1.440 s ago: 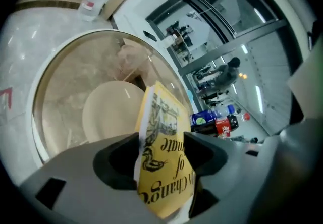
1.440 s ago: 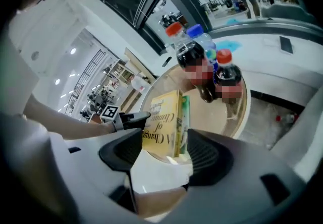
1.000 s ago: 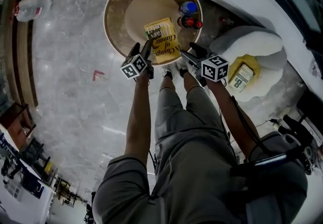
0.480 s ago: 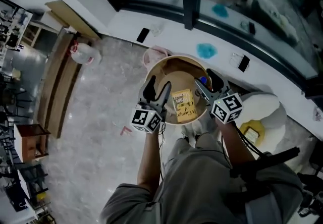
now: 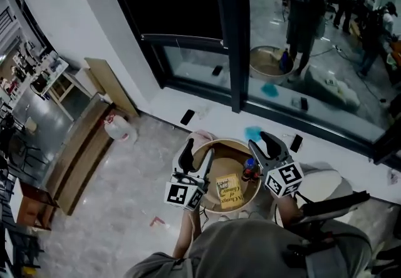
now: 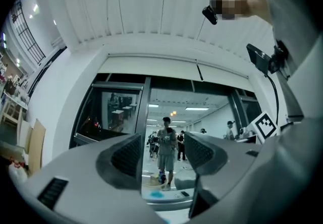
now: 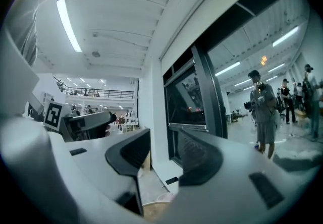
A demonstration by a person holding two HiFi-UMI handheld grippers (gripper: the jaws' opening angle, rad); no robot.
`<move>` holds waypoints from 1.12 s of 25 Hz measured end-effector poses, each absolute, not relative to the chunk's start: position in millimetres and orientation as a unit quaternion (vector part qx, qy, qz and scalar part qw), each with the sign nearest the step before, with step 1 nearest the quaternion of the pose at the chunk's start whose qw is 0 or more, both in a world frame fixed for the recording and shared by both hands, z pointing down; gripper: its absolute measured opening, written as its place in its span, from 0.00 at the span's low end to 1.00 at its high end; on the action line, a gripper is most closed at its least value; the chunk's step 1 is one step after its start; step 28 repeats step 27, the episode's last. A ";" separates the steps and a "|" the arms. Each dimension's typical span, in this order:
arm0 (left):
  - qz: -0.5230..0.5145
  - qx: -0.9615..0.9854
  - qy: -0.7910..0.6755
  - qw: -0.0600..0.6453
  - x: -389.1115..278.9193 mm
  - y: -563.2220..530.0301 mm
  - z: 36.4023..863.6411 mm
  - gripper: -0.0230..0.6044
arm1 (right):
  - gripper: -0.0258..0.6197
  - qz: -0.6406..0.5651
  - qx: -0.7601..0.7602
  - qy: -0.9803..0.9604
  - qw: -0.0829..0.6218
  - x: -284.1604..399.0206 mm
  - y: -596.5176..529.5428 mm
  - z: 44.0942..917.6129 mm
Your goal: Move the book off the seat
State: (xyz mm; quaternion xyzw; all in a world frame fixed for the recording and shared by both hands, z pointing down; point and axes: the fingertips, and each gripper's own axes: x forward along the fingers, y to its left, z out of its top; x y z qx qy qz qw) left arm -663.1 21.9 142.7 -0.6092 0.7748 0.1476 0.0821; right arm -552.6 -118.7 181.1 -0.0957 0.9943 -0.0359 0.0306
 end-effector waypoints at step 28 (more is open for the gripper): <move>0.134 -0.569 0.809 0.057 -662.9 70.6 169.3 0.05 | 0.06 -0.030 -0.097 0.994 0.030 -551.9 -85.2 183.2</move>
